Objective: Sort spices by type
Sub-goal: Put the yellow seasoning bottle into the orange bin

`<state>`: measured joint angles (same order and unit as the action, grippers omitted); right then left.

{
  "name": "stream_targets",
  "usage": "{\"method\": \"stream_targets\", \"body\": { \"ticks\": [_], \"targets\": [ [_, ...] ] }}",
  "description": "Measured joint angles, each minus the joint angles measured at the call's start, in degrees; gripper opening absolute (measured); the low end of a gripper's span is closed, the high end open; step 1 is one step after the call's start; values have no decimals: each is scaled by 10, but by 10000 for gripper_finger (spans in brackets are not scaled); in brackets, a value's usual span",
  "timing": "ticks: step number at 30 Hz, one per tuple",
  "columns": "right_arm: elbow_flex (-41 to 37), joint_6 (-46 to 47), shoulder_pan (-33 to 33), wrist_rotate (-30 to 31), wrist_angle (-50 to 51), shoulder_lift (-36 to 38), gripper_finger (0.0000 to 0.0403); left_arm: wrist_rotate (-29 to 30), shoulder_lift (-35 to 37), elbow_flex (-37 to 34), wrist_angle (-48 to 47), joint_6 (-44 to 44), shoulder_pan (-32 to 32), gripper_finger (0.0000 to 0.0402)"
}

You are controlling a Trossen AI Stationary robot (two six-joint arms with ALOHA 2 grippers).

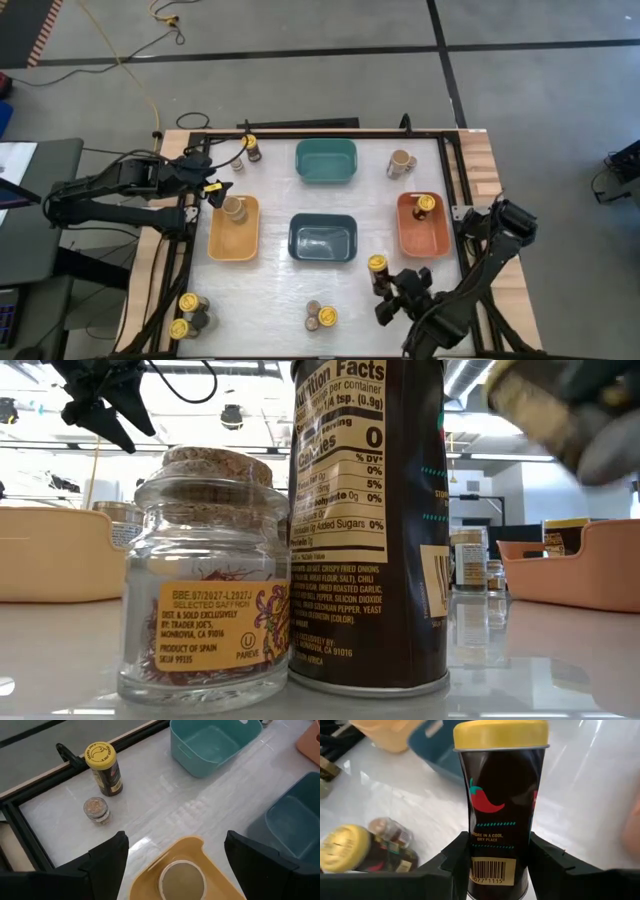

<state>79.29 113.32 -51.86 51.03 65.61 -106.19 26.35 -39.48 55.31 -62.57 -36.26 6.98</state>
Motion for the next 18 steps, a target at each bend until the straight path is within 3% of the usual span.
{"method": "stream_targets", "body": {
  "ticks": [5, 10, 18],
  "targets": [
    [-59, -10, 16, -26, -75, 0, 181, 0, 0, 0, 0, 5, 0, 316],
    [-95, -17, 43, 41, -63, 0, 180, 0, 0, 0, 0, 30, 0, 316],
    [-188, -53, 101, 72, -115, 0, 180, -1, 0, 0, 0, 51, 0, 316]
  ]
}}
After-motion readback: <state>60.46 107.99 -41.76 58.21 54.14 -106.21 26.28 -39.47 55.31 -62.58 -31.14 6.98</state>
